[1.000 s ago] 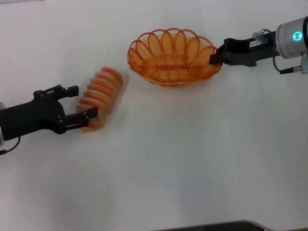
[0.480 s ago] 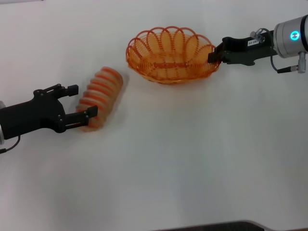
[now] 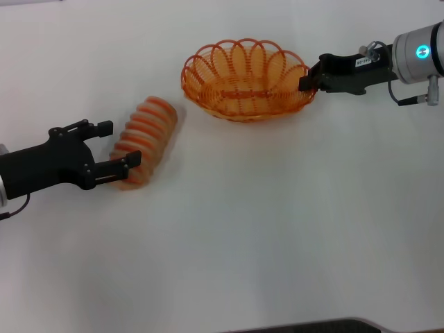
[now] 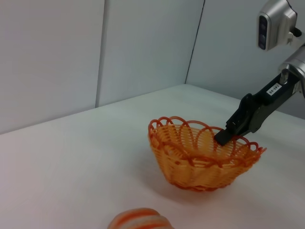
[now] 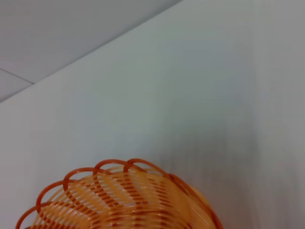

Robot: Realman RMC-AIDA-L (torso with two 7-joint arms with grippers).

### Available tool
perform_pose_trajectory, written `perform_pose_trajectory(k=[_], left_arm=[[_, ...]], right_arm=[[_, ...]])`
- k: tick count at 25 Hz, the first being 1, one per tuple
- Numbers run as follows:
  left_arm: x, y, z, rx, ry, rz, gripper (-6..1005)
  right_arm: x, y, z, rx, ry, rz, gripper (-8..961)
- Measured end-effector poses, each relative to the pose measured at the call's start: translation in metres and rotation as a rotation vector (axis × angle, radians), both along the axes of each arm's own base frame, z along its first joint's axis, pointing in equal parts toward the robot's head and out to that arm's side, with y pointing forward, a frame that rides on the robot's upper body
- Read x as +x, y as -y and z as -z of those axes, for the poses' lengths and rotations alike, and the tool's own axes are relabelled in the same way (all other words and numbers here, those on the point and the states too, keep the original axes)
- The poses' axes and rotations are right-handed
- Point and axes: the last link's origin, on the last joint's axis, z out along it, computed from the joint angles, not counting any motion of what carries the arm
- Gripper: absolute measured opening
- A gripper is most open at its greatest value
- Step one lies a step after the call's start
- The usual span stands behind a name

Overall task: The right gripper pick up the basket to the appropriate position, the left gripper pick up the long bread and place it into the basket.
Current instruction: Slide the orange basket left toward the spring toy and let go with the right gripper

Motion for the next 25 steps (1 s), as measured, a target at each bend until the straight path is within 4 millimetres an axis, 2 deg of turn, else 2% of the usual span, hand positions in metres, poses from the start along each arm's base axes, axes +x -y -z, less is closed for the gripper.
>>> perform_pose_trajectory(k=[14, 25], left_arm=[[0.0003, -0.0008, 0.0016, 0.002, -0.002, -0.003, 839], [0.0003, -0.0010, 0.0014, 0.003, -0.003, -0.003, 839]], right_arm=[[-0.0014, -0.0001, -0.0008, 0.015, -0.030, 0.000, 90], [-0.0039, 0.0004, -0.0010, 0.013, -0.053, 0.000, 229]])
